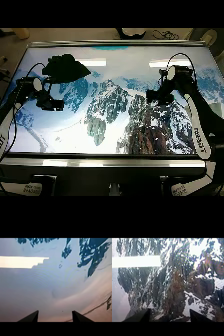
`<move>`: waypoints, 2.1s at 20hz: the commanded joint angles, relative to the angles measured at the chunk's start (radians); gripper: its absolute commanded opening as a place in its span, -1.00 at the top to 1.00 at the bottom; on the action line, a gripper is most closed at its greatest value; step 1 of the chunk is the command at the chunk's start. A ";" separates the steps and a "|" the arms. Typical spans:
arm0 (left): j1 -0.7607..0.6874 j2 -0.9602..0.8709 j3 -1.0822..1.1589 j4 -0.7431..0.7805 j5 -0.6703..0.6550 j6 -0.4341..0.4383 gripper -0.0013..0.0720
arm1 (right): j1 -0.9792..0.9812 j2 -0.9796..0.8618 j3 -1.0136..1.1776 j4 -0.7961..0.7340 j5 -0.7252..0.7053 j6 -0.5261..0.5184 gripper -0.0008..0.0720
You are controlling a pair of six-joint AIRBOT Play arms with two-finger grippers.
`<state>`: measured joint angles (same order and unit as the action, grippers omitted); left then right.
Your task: Fold the shirts.
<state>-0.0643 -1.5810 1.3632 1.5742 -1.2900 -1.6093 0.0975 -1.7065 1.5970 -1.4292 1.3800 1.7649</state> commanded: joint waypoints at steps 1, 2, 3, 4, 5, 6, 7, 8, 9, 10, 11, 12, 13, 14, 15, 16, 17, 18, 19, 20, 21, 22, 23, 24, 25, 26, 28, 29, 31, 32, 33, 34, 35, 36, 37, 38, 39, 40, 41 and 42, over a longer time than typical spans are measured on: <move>0.000 -0.001 0.001 0.000 0.000 0.001 -0.39 | 0.000 0.000 0.000 0.000 0.000 0.000 -0.38; 0.000 -0.005 0.001 0.000 0.001 0.001 -0.39 | 0.000 0.000 -0.001 0.000 0.001 0.000 -0.38; 0.000 -0.006 0.001 0.000 0.000 0.001 -0.39 | 0.000 0.000 -0.001 0.000 0.000 0.000 -0.38; 0.000 -0.006 0.001 0.000 0.000 0.001 -0.39 | 0.000 0.000 -0.001 0.000 0.000 0.000 -0.38; 0.000 -0.006 0.001 0.000 0.000 0.001 -0.39 | 0.000 0.000 -0.001 0.000 0.000 0.000 -0.38; 0.000 -0.006 0.001 0.000 0.000 0.001 -0.39 | 0.000 0.000 -0.001 0.000 0.000 0.000 -0.38; 0.000 -0.006 0.001 0.000 0.000 0.001 -0.39 | 0.000 0.000 -0.001 0.000 0.000 0.000 -0.38; 0.000 -0.006 0.001 0.000 0.000 0.001 -0.39 | 0.000 0.000 -0.001 0.000 0.000 0.000 -0.38; 0.000 -0.006 0.001 0.000 0.000 0.001 -0.39 | 0.000 0.000 -0.001 0.000 0.000 0.001 -0.38; 0.000 -0.006 0.001 0.000 0.000 0.001 -0.39 | 0.000 0.000 -0.001 0.001 -0.001 0.001 -0.38; 0.000 -0.006 0.001 0.000 0.000 0.001 -0.39 | 0.000 0.000 -0.001 0.001 0.000 0.001 -0.38; 0.000 -0.006 0.001 0.000 0.000 0.001 -0.39 | 0.000 0.000 -0.001 0.001 0.000 0.001 -0.38; 0.000 -0.006 0.001 0.000 0.000 0.001 -0.39 | 0.000 0.000 -0.001 0.001 0.000 0.001 -0.38; 0.000 -0.006 0.001 0.000 0.000 0.001 -0.39 | 0.000 0.000 -0.001 0.002 -0.002 0.007 -0.38; 0.000 -0.006 0.001 0.000 0.000 0.001 -0.39 | 0.000 0.000 -0.001 0.005 -0.002 0.019 -0.38; 0.000 -0.006 0.001 0.000 0.001 0.000 -0.39 | 0.000 0.000 0.000 0.008 0.003 0.020 -0.38; 0.000 -0.006 0.001 -0.002 0.001 0.000 -0.39 | 0.000 0.002 0.000 0.009 0.039 0.017 -0.38; 0.000 -0.007 0.001 -0.015 0.001 0.000 -0.39 | 0.000 0.002 0.000 0.008 0.081 0.002 -0.38; 0.000 -0.006 0.001 -0.030 0.000 0.001 -0.39 | 0.000 0.002 0.000 0.007 0.135 -0.005 -0.38; 0.000 -0.007 0.001 -0.034 0.001 0.000 -0.39 | 0.000 0.002 0.000 0.008 0.208 -0.039 -0.38; 0.000 -0.007 0.001 -0.048 0.001 0.000 -0.39 | 0.000 0.002 -0.001 0.008 0.259 -0.064 -0.37; 0.000 -0.007 0.001 -0.066 0.001 0.000 -0.39 | 0.000 0.005 -0.001 0.008 0.299 -0.091 -0.36; 0.000 -0.007 0.001 -0.072 0.021 0.000 -0.39 | 0.000 0.011 -0.001 0.010 0.314 -0.109 -0.37; 0.000 -0.008 0.002 -0.072 0.069 0.000 -0.39 | 0.000 0.021 -0.001 0.016 0.303 -0.114 -0.37; 0.000 -0.008 0.002 -0.084 0.101 0.000 -0.39 | 0.000 0.032 -0.001 0.016 0.271 -0.113 -0.37; -0.002 -0.008 0.002 -0.103 0.120 0.002 -0.39 | 0.000 0.042 -0.001 0.016 0.232 -0.113 -0.37; -0.006 -0.010 0.050 -0.109 0.221 0.000 -1.00 | 0.000 0.043 -0.001 0.028 0.201 -0.109 -0.39; -0.005 -0.017 0.107 -0.107 0.284 0.001 -1.00 | 0.000 0.042 -0.001 0.047 0.198 -0.109 -0.38; 0.017 -0.080 0.307 -0.079 0.363 -0.029 -1.00 | 0.000 0.042 -0.001 0.086 0.197 -0.110 -0.38; 0.038 -0.133 0.421 -0.066 0.354 -0.082 -1.00 | 0.000 0.042 -0.001 0.109 0.191 -0.114 -0.38; 0.063 -0.199 0.539 -0.067 0.328 -0.128 -1.00 | 0.000 0.042 -0.001 0.126 0.181 -0.114 -0.38; 0.085 -0.262 0.633 -0.067 0.296 -0.167 -1.00 | 0.000 0.042 -0.001 0.137 0.172 -0.114 -0.38; 0.108 -0.323 0.709 -0.067 0.264 -0.198 -1.00 | 0.000 0.042 -0.001 0.144 0.161 -0.114 -0.38; 0.125 -0.362 0.734 -0.071 0.259 -0.229 -1.00 | 0.000 0.042 -0.001 0.149 0.153 -0.114 -0.38; 0.141 -0.388 0.721 -0.086 0.270 -0.267 -1.00 | 0.000 0.042 -0.001 0.156 0.148 -0.114 -0.38; 0.153 -0.408 0.699 -0.116 0.284 -0.293 -1.00 | 0.000 0.042 -0.001 0.164 0.144 -0.115 -0.38; 0.164 -0.431 0.678 -0.175 0.310 -0.303 -1.00 | 0.000 0.042 -0.001 0.171 0.138 -0.119 -0.38; 0.169 -0.453 0.668 -0.242 0.336 -0.302 -1.00 | 0.000 0.042 -0.001 0.175 0.132 -0.121 -0.38; 0.169 -0.480 0.667 -0.306 0.362 -0.296 -1.00 | 0.000 0.042 -0.001 0.177 0.124 -0.121 -0.38; 0.164 -0.501 0.667 -0.360 0.384 -0.271 -1.00 | 0.000 0.042 -0.001 0.179 0.114 -0.121 -0.38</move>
<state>0.0856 -2.0094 2.0197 1.3705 -0.9684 -1.8671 0.0975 -1.6650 1.5967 -1.2690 1.5181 1.6478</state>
